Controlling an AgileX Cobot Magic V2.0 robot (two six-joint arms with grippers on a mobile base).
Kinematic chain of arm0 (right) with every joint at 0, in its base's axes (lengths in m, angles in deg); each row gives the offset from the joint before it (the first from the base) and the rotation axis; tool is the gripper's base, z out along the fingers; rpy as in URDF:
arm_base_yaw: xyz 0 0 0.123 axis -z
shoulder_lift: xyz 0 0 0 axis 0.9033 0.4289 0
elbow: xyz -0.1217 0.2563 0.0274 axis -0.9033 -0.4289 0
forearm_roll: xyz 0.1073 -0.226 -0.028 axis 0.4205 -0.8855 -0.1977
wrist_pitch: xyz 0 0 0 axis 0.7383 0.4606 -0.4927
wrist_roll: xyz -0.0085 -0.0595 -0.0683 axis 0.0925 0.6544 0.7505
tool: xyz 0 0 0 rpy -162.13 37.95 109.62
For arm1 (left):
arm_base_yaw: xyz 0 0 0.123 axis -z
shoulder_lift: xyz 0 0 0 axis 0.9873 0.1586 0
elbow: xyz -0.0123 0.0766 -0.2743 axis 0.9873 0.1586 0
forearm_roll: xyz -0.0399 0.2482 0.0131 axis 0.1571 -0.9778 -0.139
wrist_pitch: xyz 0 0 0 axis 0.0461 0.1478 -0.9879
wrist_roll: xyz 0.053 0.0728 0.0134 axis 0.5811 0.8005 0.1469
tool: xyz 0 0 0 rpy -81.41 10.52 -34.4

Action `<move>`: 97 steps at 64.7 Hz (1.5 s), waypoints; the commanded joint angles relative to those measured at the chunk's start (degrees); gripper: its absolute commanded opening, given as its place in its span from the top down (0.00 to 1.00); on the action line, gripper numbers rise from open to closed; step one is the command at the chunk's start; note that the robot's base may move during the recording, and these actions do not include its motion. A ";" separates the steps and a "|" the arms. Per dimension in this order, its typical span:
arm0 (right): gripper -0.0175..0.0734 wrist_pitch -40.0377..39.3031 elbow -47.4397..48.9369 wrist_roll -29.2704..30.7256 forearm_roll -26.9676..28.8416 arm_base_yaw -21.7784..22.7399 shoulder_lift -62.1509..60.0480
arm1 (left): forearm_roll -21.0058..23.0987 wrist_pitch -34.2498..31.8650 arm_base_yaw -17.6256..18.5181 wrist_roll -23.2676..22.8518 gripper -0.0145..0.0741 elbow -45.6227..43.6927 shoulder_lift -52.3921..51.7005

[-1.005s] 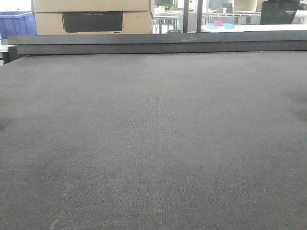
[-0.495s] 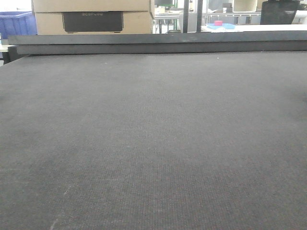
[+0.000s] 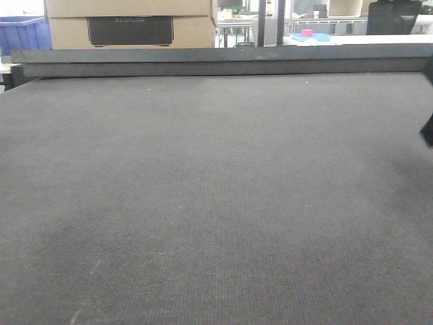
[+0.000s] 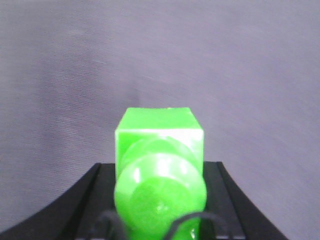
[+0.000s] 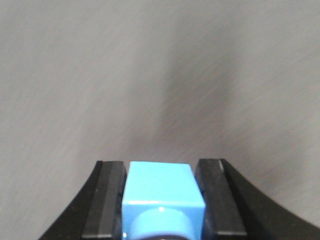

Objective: Grab block from conveyor and place in blue bin
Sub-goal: 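Lift both held blocks up off the belt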

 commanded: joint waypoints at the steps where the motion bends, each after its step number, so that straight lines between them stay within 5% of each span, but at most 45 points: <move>1: 0.99 -2.15 -2.77 0.43 -0.02 -3.06 -3.89 | 0.77 -2.36 2.85 -0.52 0.96 2.48 -3.15; 18: 0.99 -1.00 -2.58 0.43 0.33 -7.87 -15.19 | 0.86 -2.71 8.94 -0.55 0.96 3.25 -13.07; 64: 0.99 10.76 16.36 0.43 0.33 -7.85 -32.56 | 1.00 -7.01 8.98 -0.55 0.96 3.25 -49.03; 97: 0.99 6.16 16.36 0.43 0.33 -7.85 -45.66 | 0.89 -7.15 8.98 -0.55 0.96 3.25 -53.83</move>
